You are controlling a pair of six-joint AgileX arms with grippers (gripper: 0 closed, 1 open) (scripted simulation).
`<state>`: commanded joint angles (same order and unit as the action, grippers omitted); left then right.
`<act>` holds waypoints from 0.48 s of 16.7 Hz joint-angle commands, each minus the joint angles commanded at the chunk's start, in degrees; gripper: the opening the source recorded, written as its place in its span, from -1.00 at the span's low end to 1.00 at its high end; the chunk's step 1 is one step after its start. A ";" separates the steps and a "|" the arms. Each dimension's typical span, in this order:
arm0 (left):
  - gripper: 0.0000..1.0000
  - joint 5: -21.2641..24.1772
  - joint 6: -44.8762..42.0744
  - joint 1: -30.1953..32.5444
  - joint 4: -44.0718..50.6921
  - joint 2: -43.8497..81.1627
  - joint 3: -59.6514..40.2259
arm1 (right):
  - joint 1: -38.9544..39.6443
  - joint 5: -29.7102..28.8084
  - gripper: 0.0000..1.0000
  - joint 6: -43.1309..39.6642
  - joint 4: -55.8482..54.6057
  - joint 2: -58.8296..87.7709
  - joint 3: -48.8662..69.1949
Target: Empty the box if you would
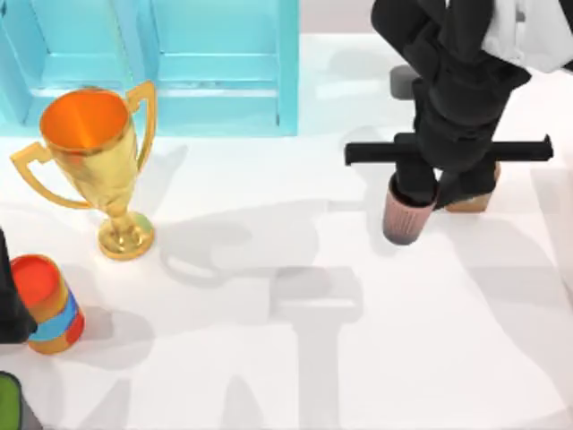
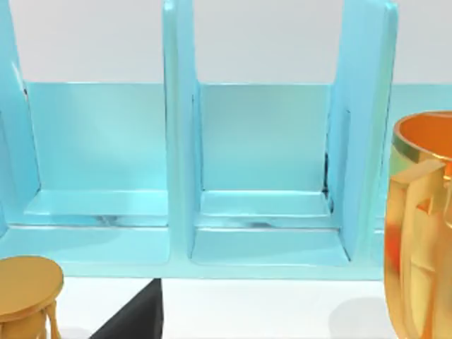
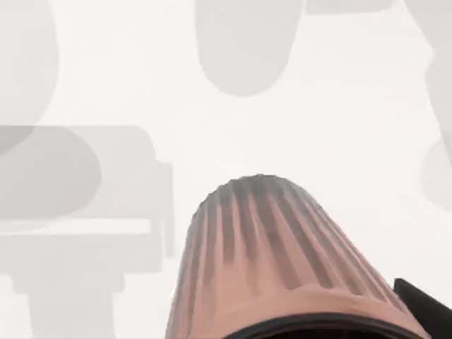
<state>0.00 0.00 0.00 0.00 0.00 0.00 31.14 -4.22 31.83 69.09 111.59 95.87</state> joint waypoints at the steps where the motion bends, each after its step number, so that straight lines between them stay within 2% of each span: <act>1: 1.00 0.00 0.00 0.00 0.00 0.00 0.00 | 3.26 -0.25 -1.00 3.27 -1.24 -0.30 -2.13; 4: 1.00 0.00 0.00 0.00 0.00 0.00 0.00 | 9.82 -0.84 -1.00 10.24 -3.96 -0.87 -7.51; 8: 1.00 0.00 0.00 0.00 0.00 0.00 0.00 | 11.83 -1.23 -1.00 13.85 -5.06 -1.00 -10.09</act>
<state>0.00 0.00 0.00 0.00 0.00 0.00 42.96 -5.45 45.67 64.02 110.59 85.78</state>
